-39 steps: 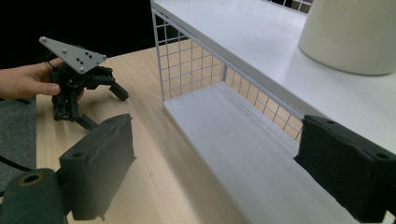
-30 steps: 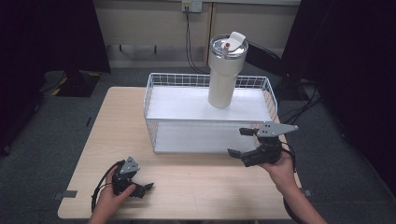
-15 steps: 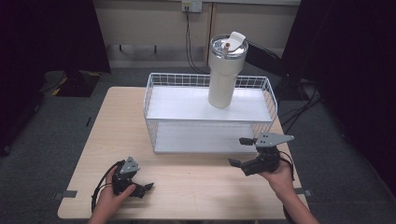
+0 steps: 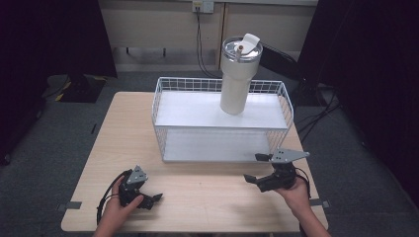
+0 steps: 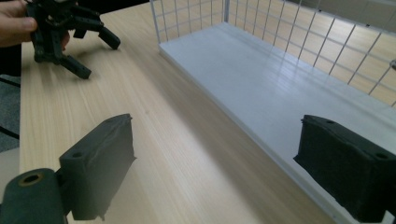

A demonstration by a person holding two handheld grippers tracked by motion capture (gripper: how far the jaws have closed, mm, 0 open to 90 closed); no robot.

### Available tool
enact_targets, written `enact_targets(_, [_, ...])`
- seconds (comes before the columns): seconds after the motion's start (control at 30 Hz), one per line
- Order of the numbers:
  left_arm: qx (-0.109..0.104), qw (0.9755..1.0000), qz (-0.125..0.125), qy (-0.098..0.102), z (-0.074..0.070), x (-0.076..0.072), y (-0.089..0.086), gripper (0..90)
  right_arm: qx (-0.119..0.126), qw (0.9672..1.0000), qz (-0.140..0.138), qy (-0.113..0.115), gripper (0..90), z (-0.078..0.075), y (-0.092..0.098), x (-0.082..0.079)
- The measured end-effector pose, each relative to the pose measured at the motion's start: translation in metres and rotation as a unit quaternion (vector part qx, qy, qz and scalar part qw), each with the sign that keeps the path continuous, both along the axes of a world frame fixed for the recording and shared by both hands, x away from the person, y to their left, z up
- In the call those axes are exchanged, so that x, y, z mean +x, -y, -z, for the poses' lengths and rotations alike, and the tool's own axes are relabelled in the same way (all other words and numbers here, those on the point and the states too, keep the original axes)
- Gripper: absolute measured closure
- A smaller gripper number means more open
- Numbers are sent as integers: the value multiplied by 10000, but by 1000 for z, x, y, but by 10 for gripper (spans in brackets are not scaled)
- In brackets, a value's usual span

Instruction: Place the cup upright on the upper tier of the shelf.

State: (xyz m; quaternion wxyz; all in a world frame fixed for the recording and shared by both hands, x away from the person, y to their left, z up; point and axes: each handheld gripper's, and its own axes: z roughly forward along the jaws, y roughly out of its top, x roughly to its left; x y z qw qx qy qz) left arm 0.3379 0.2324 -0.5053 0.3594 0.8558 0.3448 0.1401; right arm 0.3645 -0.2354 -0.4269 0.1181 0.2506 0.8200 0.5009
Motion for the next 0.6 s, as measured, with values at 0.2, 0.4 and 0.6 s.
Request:
enact_targets(0.2, [0,10000,-1,-1,0,0,0,0,-98,9999,71,-51,102,18,7,-1])
enact_targets(0.4, [1,10000,0,0,0,0,0,0,-262,9995,70,-136,101,35,10,-2])
enact_targets(0.6, [1,10000,-1,0,0,0,0,0,-471,9987,95,-189,100,50,11,-4])
